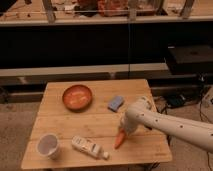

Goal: Place the pepper in the ceramic bowl

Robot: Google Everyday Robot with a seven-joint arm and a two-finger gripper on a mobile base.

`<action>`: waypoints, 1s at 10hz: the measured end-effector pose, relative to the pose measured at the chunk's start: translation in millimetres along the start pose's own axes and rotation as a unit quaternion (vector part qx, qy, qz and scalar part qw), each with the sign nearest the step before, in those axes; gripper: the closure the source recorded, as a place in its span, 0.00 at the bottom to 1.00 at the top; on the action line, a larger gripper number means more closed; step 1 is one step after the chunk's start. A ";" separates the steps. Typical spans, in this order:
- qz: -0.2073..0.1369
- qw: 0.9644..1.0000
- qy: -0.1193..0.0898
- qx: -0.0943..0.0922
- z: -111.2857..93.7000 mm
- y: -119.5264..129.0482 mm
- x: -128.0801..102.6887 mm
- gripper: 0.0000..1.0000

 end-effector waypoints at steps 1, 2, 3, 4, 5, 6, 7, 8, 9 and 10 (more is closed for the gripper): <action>0.001 1.000 0.000 0.001 -3.3 2.8 4.0 0.87; 0.001 1.000 0.000 0.002 -2.9 2.8 4.7 0.87; -0.002 1.000 0.001 0.004 -4.6 -5.5 4.6 0.87; -0.004 1.000 0.001 0.007 -11.0 -15.6 3.9 0.87; -0.004 1.000 0.002 0.004 -19.8 -19.2 6.5 0.87; -0.006 1.000 0.003 0.006 -31.2 -24.6 12.5 0.87; -0.008 1.000 0.004 0.006 -39.7 -28.1 18.3 0.87; -0.011 1.000 0.006 0.008 -44.1 -32.8 22.6 0.87; -0.014 1.000 0.007 0.009 -46.0 -36.8 25.6 0.87; -0.018 1.000 0.008 0.006 -46.9 -41.1 27.4 0.87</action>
